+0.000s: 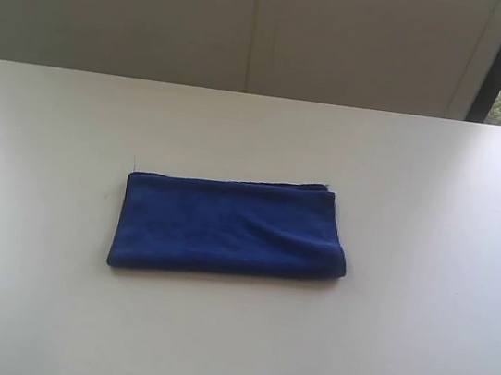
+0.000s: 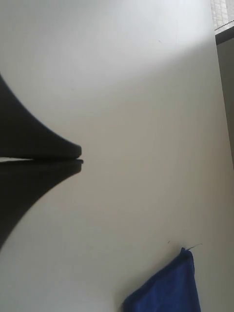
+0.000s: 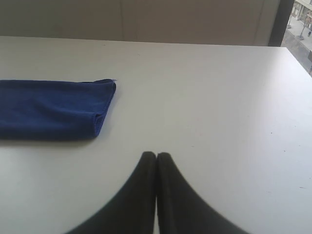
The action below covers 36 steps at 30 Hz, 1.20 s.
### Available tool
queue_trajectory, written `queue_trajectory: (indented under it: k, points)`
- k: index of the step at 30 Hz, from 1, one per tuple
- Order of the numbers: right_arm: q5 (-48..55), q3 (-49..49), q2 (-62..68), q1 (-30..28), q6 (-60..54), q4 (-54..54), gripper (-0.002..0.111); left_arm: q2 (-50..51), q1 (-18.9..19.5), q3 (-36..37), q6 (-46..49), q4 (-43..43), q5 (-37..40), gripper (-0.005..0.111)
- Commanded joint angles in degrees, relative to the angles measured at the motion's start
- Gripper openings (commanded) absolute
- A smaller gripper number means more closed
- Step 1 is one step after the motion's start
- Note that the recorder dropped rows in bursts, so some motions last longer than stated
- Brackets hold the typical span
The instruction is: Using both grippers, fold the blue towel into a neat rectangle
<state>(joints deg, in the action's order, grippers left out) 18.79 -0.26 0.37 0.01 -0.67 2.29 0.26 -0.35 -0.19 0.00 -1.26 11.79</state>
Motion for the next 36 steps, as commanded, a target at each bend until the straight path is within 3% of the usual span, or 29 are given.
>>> queue_trajectory:
  k: [1,36]
  points:
    - [-0.84,0.26,-0.37,0.16,-0.66,-0.39,0.000,-0.26,-0.36,0.19,0.00,-0.11,0.34,0.000]
    - [-0.84,0.26,-0.37,0.16,-0.66,-0.39,0.000,-0.26,0.51,0.19,0.00,-0.11,0.34,0.000]
